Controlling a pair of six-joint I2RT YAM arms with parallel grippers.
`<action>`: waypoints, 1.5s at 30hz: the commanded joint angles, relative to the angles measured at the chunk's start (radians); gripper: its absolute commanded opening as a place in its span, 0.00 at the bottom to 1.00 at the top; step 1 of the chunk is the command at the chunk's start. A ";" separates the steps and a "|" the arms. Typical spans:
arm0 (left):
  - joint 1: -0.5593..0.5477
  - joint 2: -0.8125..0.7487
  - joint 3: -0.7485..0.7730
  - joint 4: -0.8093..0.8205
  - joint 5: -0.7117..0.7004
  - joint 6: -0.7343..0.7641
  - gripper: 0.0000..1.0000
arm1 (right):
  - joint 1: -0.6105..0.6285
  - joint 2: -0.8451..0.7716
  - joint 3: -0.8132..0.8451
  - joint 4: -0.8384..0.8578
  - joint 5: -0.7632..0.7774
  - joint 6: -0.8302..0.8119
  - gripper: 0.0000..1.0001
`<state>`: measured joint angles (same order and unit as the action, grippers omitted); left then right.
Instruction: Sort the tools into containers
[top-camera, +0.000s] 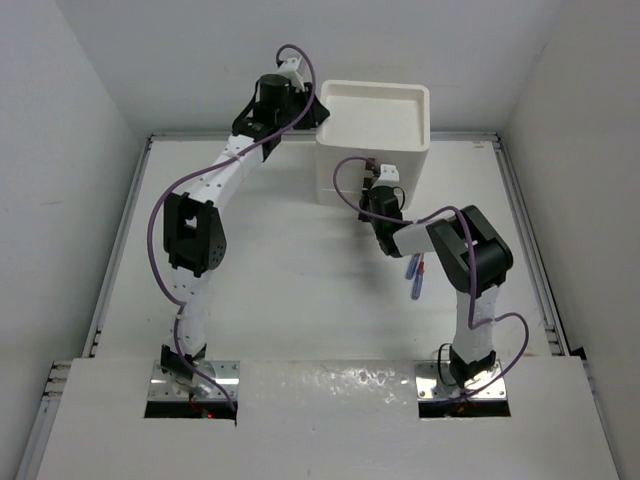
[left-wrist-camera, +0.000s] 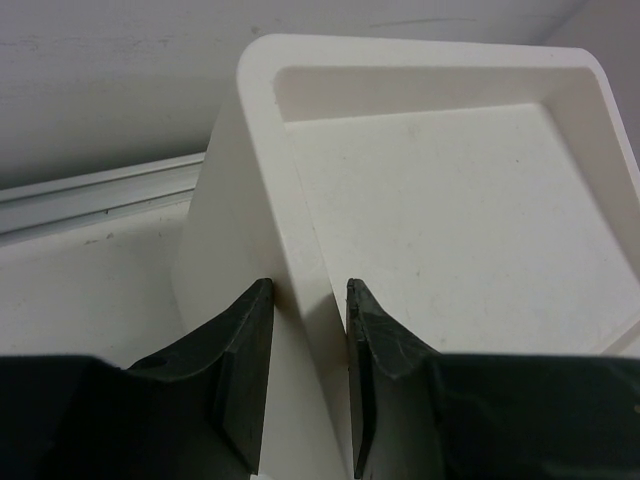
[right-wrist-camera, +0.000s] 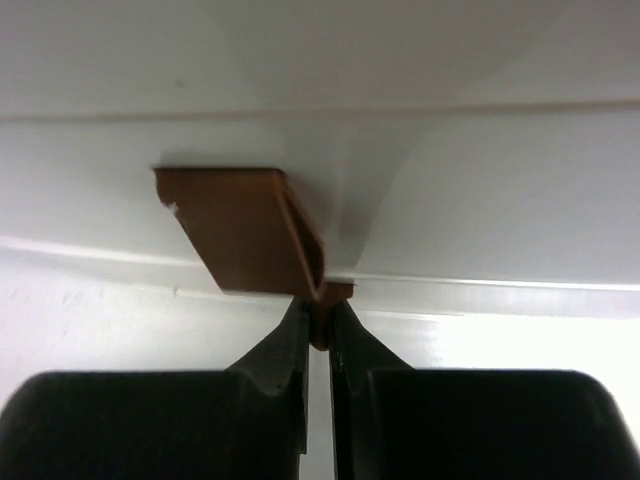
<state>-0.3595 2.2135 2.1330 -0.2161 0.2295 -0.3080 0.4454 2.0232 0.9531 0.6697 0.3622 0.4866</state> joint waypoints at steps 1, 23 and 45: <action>-0.039 0.078 -0.031 -0.275 0.131 0.020 0.00 | 0.001 -0.113 -0.126 0.146 -0.126 -0.045 0.00; -0.042 0.075 -0.002 -0.275 0.076 0.009 0.00 | 0.225 -0.560 -0.567 -0.027 -0.247 -0.189 0.00; -0.045 0.068 -0.013 -0.262 0.050 0.020 0.00 | -0.195 -0.955 -0.430 -1.037 -0.103 0.125 0.29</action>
<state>-0.3813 2.2211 2.1674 -0.2733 0.2665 -0.3050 0.2535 1.0729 0.5884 -0.3088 0.3573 0.5518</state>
